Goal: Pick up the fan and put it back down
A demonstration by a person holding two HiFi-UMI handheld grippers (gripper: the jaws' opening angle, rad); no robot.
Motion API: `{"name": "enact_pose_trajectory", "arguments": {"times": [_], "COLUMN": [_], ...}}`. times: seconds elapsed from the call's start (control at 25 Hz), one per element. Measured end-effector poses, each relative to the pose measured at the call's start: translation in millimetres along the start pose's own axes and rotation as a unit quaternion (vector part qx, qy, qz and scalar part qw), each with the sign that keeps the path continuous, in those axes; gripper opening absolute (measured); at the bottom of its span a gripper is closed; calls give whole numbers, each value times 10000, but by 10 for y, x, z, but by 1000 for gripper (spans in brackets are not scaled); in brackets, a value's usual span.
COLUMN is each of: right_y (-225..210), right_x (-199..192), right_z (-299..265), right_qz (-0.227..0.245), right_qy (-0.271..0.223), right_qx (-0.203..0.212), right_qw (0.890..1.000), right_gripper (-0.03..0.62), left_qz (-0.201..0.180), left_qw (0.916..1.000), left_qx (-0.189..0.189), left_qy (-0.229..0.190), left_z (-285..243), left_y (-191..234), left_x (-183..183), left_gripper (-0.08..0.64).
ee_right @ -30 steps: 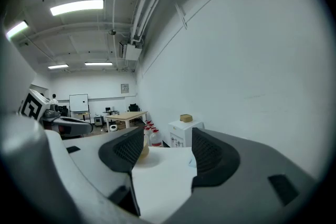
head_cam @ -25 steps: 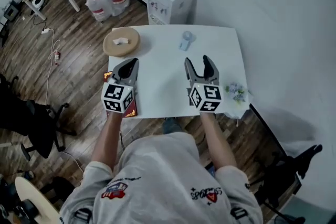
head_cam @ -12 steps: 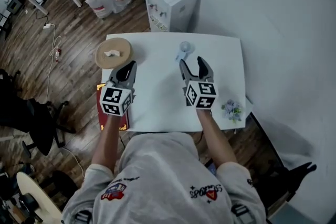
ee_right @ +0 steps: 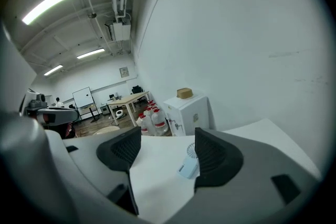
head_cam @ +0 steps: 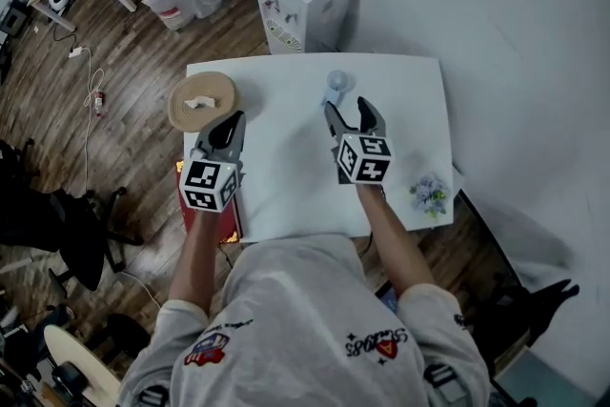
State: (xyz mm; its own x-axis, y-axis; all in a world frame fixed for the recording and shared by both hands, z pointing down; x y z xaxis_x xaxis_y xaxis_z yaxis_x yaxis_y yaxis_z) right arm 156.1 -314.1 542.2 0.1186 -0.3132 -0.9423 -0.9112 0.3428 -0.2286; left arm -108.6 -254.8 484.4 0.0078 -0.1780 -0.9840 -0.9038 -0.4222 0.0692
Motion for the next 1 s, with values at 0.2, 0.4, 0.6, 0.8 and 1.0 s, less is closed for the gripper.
{"name": "enact_pose_trajectory", "arguments": {"times": [0.2, 0.4, 0.6, 0.8, 1.0], "right_y": [-112, -253, -301, -474, -502], "right_x": [-336, -625, -875, -1119, -1345], "right_z": [-354, -660, -998, -1237, -1422], "right_qz": [-238, -329, -325, -578, -643], "right_qy": [606, 1149, 1632, 1760, 2134], "right_qx": [-282, -639, -951, -1764, -1835], "right_qw": [9975, 9908, 9815, 9667, 9574], "right_gripper": [322, 319, 321, 305, 310], "left_qz": [133, 280, 373, 482, 586], "left_qw": [9997, 9986, 9970, 9938, 9897], "left_qx": [163, 398, 615, 909, 1204], "left_qy": [114, 186, 288, 411, 513], "left_z": [93, 205, 358, 545, 745], "left_y": [245, 480, 670, 869, 1016], "left_x": [-152, -263, -364, -531, -644], "left_gripper": [5, 5, 5, 5, 5]}}
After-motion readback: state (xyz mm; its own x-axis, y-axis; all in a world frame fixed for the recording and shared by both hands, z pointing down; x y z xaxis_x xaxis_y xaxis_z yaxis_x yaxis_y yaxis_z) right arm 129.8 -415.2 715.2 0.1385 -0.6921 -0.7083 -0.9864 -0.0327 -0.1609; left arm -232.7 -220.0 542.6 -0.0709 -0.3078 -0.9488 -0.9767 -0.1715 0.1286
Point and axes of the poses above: the fingertips, and each gripper's own axes: z backward along the fingers, y to its left, x out of its top, the point moved 6 cm from there along z, backward along the fingers, and after that the axes turned 10 degrees about -y, right-handed, at the moved point
